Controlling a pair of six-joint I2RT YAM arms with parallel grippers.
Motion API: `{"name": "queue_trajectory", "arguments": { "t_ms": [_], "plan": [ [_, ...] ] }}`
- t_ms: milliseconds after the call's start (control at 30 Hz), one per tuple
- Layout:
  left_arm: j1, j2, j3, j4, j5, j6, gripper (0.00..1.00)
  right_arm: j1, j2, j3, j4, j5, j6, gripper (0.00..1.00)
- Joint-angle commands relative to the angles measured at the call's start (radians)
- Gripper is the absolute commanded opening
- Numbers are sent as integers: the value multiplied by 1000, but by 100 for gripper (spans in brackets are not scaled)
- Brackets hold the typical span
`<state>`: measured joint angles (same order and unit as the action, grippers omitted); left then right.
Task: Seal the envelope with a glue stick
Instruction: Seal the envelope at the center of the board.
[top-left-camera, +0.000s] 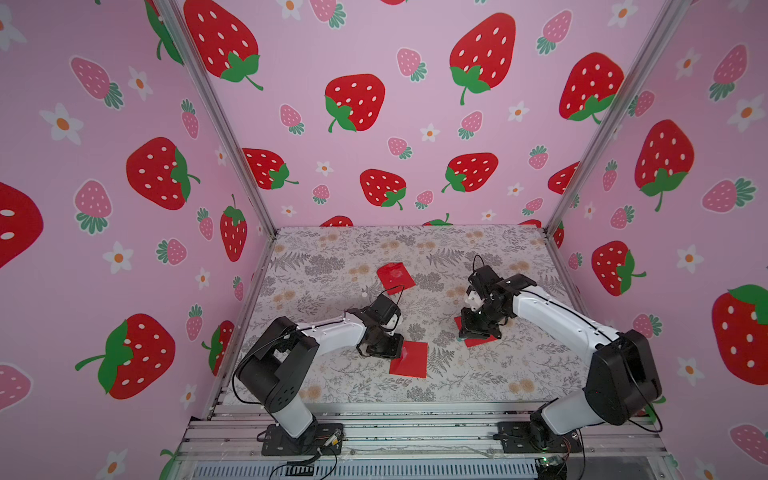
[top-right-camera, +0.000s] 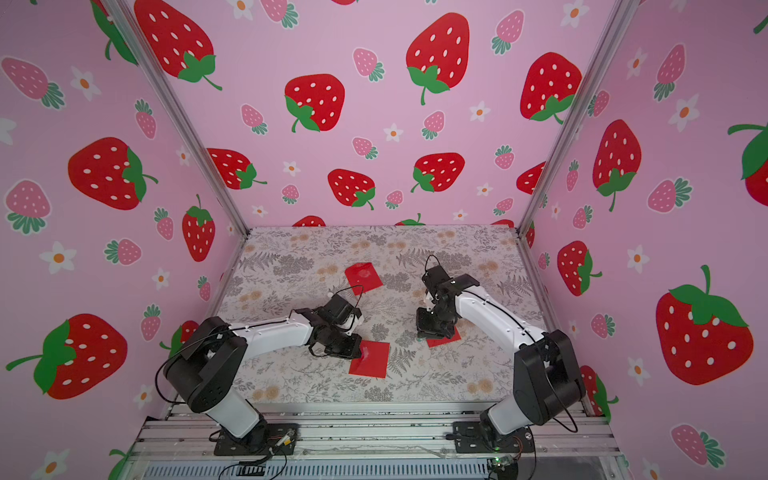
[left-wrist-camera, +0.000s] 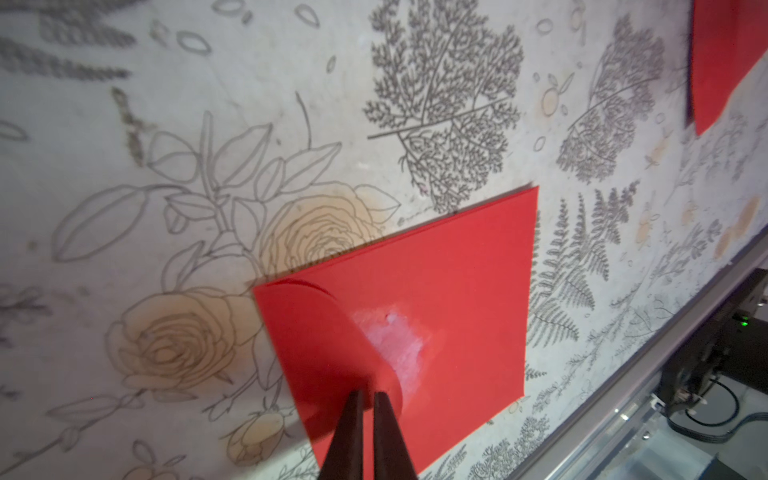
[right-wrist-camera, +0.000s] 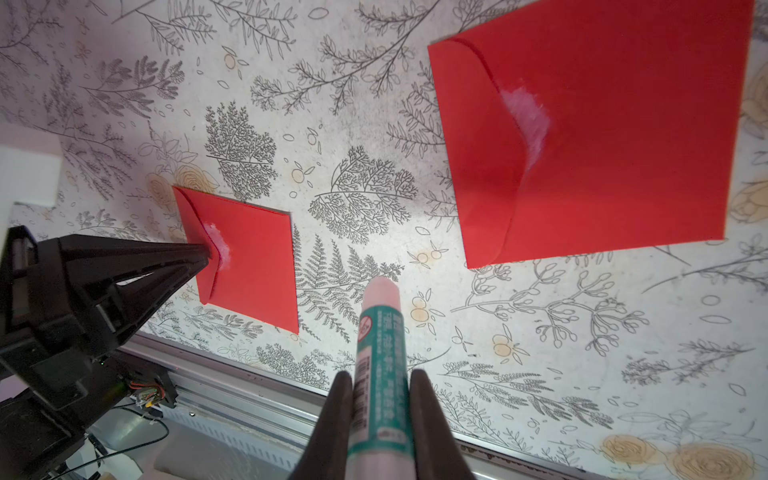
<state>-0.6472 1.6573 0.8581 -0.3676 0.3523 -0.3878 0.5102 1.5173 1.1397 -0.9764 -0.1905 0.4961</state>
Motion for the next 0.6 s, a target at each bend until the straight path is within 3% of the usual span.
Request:
{"name": "queue_trajectory", "arguments": {
  "t_ms": [0, 333, 567],
  "plan": [
    [-20, 28, 32, -144, -131, 50, 10, 5, 19, 22, -44, 14, -19, 0],
    [-151, 111, 97, -239, -329, 9, 11, 5, 15, 31, -44, 26, -50, 0],
    [-205, 179, 106, -240, -352, -41, 12, 1, 14, 7, -33, 33, -87, 0]
  ]
}}
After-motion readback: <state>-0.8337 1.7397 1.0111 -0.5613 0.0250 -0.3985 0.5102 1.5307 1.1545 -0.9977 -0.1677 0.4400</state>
